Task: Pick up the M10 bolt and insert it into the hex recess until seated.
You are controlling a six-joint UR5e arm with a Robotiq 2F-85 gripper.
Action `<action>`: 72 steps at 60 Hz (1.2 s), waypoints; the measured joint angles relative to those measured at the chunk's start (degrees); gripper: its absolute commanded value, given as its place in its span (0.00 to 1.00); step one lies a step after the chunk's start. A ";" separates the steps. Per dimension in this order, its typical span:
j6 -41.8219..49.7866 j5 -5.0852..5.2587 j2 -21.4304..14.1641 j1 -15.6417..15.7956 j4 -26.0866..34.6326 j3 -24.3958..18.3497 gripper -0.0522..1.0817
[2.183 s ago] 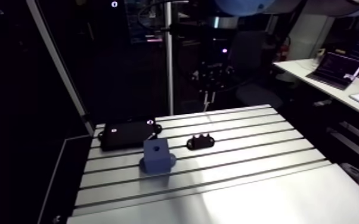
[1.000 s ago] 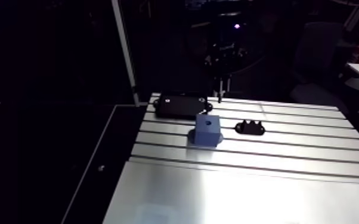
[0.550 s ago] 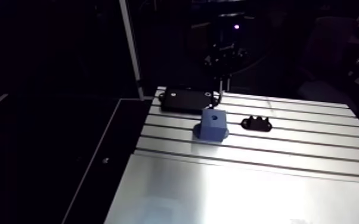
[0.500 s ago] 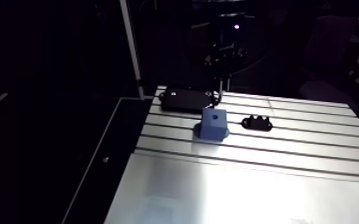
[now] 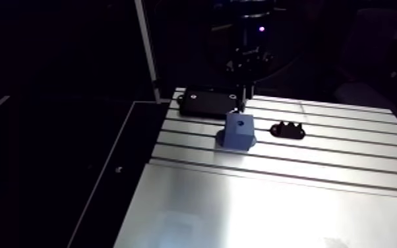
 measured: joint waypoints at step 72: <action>0.10 0.00 0.63 0.03 -2.41 2.16 0.90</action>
